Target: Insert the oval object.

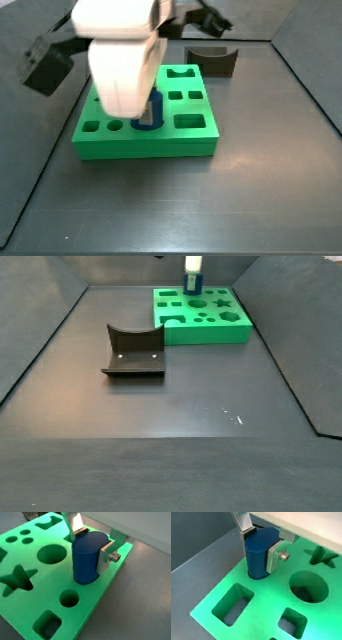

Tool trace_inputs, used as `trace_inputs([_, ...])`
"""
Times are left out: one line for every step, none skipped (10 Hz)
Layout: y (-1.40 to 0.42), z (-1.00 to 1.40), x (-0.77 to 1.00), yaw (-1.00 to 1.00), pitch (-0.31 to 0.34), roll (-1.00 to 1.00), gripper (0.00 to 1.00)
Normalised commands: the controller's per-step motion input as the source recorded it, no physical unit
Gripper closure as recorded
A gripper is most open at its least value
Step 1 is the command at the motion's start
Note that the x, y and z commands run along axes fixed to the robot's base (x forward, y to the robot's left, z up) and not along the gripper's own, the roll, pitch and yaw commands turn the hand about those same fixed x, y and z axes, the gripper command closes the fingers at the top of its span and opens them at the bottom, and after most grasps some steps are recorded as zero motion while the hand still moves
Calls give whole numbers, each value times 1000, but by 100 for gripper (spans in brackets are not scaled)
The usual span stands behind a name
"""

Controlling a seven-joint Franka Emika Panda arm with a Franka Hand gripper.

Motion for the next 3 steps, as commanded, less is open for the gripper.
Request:
trace_inputs([0, -217, -163, 0, -299, 0, 100])
trace_inputs([6, 0, 0, 0, 0, -19, 100])
trace_inputs([0, 0, 0, 0, 0, 0, 100])
